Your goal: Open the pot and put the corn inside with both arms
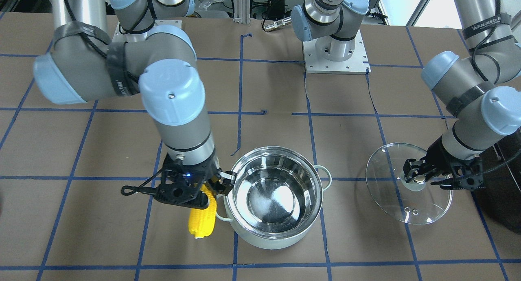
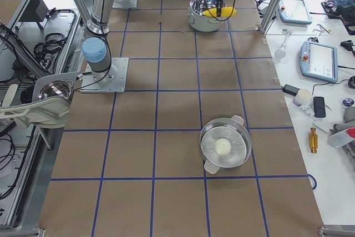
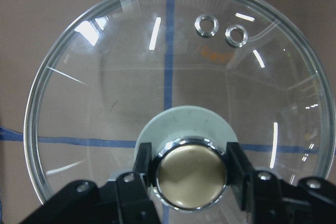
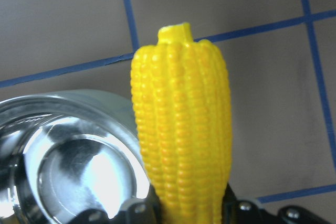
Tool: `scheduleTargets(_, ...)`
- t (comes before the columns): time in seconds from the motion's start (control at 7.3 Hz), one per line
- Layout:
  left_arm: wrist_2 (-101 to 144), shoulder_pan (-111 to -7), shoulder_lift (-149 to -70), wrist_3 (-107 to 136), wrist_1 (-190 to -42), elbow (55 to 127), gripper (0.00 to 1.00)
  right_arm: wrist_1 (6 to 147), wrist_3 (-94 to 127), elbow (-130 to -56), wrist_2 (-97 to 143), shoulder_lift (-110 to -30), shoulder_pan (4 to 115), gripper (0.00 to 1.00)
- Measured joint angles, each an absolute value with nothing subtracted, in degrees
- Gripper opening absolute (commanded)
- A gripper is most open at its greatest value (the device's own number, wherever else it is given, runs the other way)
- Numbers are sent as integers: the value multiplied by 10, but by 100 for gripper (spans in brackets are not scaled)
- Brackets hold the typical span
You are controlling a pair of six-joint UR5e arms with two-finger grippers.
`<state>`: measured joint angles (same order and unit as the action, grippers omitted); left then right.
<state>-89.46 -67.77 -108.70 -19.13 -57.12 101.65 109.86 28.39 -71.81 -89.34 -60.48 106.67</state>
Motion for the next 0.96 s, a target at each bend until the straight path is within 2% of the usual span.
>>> scheduleTargets(0.41,-871,-674,-1095,-193,-543,1040,4,1096,382,-681,-892,-549,1142,0)
scheduleTargets(0.55,-870,-671,-1095,-193,-542,1042,8,1097,398,-680,-893,-538,1159,4)
scheduleTargets(0.68,-869,-666,-1095,-193,-542,1043,16,1099,404,-681,-893,-528,1168,93)
scheduleTargets(0.82,-869,-663,-1096,-194,-543,1044,66,1104,404,-684,-893,-521,1172,100)
scheduleTargets(0.96,-869,-662,-1097,-196,-544,1045,99,1117,402,-694,-894,-518,1173,100)
